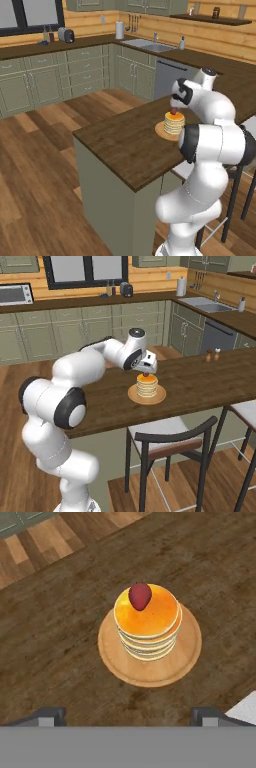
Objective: Take the strawberry from the fridge and place it on top of the pancake, located on the dining counter.
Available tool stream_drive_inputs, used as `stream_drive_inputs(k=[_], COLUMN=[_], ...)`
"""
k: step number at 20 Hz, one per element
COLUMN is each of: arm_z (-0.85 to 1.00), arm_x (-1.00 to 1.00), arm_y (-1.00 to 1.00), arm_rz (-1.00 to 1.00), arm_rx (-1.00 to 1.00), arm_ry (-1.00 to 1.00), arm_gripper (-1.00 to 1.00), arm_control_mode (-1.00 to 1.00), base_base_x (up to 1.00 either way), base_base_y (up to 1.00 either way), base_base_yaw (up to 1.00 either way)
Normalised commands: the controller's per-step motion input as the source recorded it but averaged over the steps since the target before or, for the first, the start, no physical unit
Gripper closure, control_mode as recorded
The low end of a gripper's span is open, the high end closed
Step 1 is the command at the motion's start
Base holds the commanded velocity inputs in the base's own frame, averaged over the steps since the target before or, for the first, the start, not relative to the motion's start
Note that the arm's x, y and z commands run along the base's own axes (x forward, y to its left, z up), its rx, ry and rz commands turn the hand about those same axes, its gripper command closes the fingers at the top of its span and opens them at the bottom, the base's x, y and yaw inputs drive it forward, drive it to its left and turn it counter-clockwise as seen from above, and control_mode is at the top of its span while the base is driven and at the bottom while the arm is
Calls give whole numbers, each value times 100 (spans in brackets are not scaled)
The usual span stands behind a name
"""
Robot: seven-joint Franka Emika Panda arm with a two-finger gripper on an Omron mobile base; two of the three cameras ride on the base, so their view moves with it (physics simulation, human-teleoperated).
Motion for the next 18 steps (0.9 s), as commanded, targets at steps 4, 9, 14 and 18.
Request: stream_drive_inputs(k=[4,9,14,18], arm_z=[61,41,15,19], arm_x=[-67,-70,-91,-87], arm_y=[49,42,21,12], arm_rz=[5,4,1,0], arm_rx=[0,0,0,0], arm_ry=[-2,-9,-13,-8], arm_gripper=[-100,-100,-100,-100], arm_control_mode=[-100,-100,-100,-100], base_base_x=[0,0,0,0], base_base_y=[0,0,0,0], base_base_yaw=[0,0,0,0])
